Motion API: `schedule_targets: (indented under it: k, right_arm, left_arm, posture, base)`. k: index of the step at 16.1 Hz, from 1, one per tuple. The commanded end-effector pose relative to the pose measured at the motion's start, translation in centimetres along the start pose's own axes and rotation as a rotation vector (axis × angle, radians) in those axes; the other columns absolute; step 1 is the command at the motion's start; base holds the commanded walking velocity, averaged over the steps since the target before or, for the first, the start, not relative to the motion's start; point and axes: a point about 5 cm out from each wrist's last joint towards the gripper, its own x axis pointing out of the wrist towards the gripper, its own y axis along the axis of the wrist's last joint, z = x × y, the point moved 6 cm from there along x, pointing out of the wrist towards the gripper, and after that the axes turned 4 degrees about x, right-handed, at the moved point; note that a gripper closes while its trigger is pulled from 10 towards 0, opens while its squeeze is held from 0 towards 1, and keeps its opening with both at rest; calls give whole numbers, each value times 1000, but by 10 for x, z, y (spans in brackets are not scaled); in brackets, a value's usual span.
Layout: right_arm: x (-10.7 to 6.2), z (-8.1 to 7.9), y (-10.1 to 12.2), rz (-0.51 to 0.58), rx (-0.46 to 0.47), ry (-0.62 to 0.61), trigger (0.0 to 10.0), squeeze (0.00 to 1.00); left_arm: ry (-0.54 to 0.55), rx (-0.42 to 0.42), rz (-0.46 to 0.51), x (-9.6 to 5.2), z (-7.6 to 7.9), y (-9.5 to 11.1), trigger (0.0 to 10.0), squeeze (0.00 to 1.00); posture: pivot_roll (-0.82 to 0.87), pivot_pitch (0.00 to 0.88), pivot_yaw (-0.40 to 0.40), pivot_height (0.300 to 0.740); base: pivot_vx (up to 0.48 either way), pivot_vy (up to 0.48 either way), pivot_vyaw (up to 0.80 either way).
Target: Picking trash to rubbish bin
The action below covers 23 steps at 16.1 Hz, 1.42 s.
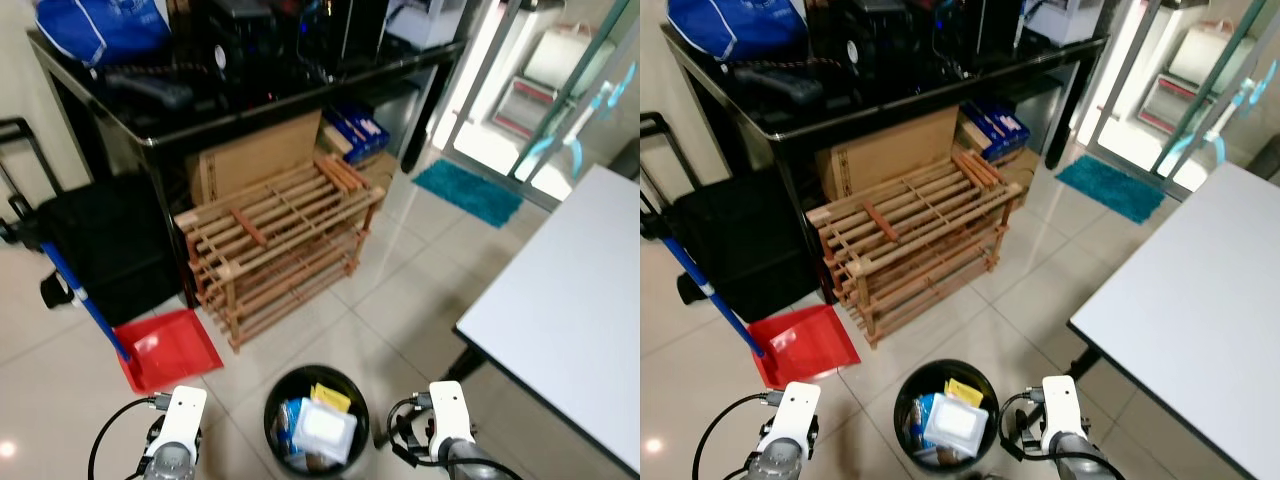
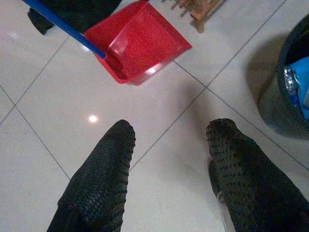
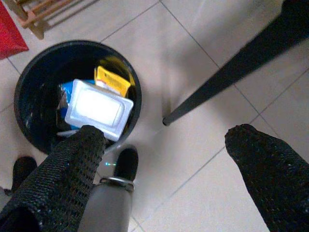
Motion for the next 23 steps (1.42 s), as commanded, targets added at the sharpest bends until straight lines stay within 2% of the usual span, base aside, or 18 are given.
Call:
schedule_targets:
  k: [1,11,20,23]
  right_arm:
    - [-1,6,-3,-11,16,-16,10000,0]
    - [-2,5,-7,-22,23,-7,10000,0]
    - [-2,4,-10,-37,34,-5,10000,0]
    - [-2,4,-13,-54,29,-4,10000,0]
  left_arm:
    - [4,-10,-15,-1,2,-3,10000,0]
    - [1,-11,-15,-1,5,-3,10000,0]
    - [-10,-50,24,-1,6,5,10000,0]
    - [1,-40,13,-1,5,4,10000,0]
  posture:
    - [26,37,-102,740]
    - [25,44,-108,740]
    - [23,44,-107,740]
    - [24,46,-110,740]
  base:
    - [-247,0,0]
    - [-299,0,0]
    - [0,0,0]
    - [0,0,-800]
